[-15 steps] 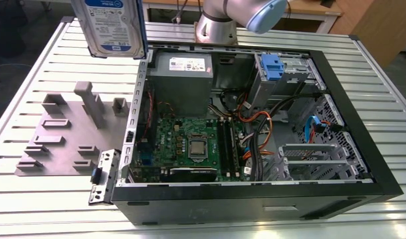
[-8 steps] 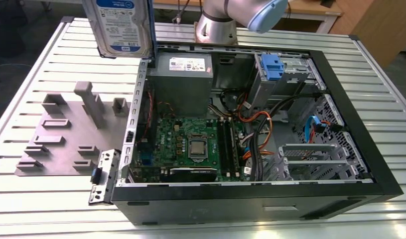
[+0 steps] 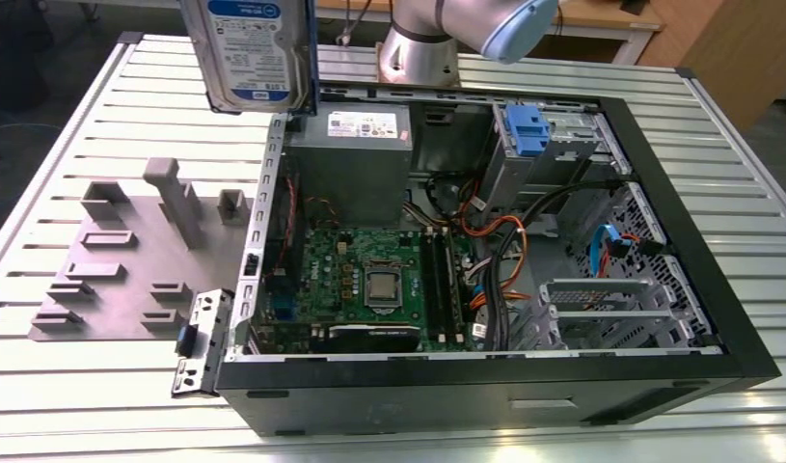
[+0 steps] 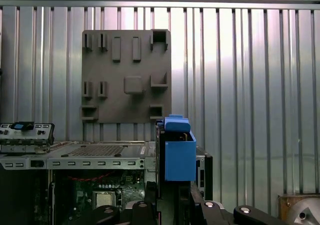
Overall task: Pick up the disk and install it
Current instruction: 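Pick up the disk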
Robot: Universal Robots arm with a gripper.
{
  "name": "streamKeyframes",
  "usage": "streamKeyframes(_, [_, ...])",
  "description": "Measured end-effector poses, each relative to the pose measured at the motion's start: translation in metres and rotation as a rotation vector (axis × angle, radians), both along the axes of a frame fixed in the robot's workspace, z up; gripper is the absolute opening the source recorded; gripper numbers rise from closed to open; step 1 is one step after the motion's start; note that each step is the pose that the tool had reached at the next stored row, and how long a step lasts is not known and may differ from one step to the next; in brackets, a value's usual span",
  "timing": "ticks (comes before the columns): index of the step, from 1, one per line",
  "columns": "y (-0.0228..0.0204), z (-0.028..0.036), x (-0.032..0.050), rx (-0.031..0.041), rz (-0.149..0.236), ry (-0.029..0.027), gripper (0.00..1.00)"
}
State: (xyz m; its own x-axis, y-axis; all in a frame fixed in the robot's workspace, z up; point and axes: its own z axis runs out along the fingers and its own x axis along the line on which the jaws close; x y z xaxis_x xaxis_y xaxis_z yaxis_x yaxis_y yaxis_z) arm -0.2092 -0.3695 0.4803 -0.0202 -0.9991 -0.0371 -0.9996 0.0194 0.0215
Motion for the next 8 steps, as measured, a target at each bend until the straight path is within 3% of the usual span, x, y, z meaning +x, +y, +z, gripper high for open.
streamKeyframes(8, [0.0,-0.0002,0.0216,0.0001,0.0,0.0,0.35])
